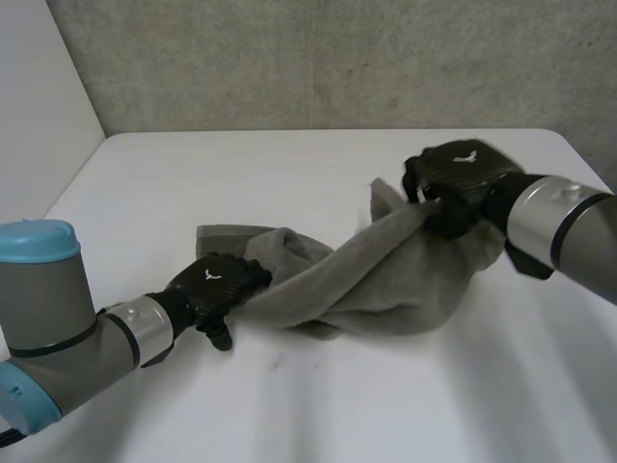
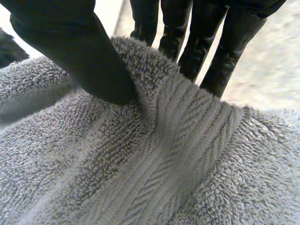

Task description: Fold the laundry

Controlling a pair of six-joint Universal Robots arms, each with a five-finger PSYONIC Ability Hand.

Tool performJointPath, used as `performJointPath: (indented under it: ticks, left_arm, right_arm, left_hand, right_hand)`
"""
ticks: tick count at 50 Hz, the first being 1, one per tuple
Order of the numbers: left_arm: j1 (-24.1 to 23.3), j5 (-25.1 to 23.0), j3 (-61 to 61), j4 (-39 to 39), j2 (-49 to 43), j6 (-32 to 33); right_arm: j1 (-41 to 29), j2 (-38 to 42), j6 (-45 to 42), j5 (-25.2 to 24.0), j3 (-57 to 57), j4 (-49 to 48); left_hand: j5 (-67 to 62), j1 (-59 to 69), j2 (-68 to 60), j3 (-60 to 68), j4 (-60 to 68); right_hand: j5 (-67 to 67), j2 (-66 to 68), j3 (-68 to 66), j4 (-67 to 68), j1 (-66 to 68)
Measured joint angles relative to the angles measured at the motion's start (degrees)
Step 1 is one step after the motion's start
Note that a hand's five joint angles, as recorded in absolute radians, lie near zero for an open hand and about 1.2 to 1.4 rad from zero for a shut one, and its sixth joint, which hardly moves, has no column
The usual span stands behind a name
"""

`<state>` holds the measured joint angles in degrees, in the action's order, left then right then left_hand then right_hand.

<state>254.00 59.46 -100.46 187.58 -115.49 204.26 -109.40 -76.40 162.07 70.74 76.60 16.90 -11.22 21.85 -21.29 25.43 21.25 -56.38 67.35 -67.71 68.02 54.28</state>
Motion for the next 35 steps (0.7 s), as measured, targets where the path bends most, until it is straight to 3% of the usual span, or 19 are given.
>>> performJointPath:
  ticks: [7,16,19,21,22,25,30,34,35]
  left_arm:
    - [-0.1,0.1,0.0,-0.1,0.2,0.0]
    - [-1.0,0.3,1.4,0.1,-1.1,-0.1]
    - [-1.4,0.5,2.3,0.2,-2.2,-0.3]
    - [-1.6,0.9,3.2,0.4,-3.0,-0.5]
    - [-1.6,1.5,3.8,0.5,-3.5,-0.8]
    - [-1.7,3.7,4.8,0.7,-4.1,-1.5]
    - [-1.7,11.7,6.8,0.8,-3.6,-2.5]
    - [-1.6,14.7,7.6,0.7,-2.7,-2.6]
    - [-1.6,16.8,8.6,0.3,-1.4,-2.5]
  right_arm:
    - [1.4,-1.3,-0.4,2.8,1.1,-2.2]
    - [2.1,-1.1,-0.2,3.0,2.0,-2.5]
    - [2.4,-1.0,-0.2,3.0,2.4,-2.9]
    - [2.8,-1.0,-0.3,3.0,2.7,-3.3]
    - [3.3,-1.0,-0.3,3.0,2.9,-3.7]
    - [3.9,-0.9,-1.0,2.9,3.2,-4.0]
    - [4.3,0.2,-6.8,2.8,3.8,-3.5]
    - [4.2,1.6,-13.2,2.9,4.4,-2.0]
    - [4.1,3.0,-19.3,3.1,4.7,-0.2]
  left_hand:
    - [-0.6,0.1,-0.5,0.0,0.5]
    - [-5.7,5.5,-5.8,1.5,5.7]
    - [-13.0,12.7,-13.4,9.2,13.0]
    - [-25.1,25.5,-25.1,21.0,25.2]
    - [-33.5,33.3,-34.0,29.7,33.5]
    - [-42.2,40.7,-42.5,38.3,42.3]
    - [-46.8,44.1,-47.0,42.7,47.0]
    - [-47.6,44.9,-47.7,43.5,47.7]
    - [-47.9,45.4,-48.0,43.8,48.1]
  right_hand:
    - [0.0,0.0,0.0,0.0,0.0]
    - [0.0,0.0,0.0,0.0,0.0]
    - [0.0,0.0,0.0,0.0,0.0]
    - [0.0,0.0,0.0,0.0,0.0]
    - [0.0,0.0,0.0,0.0,0.0]
    - [0.0,0.0,0.0,0.0,0.0]
    - [0.0,0.0,0.0,0.3,0.0]
    - [0.0,0.0,-0.1,0.3,0.0]
    - [0.0,0.0,-0.1,0.3,0.0]
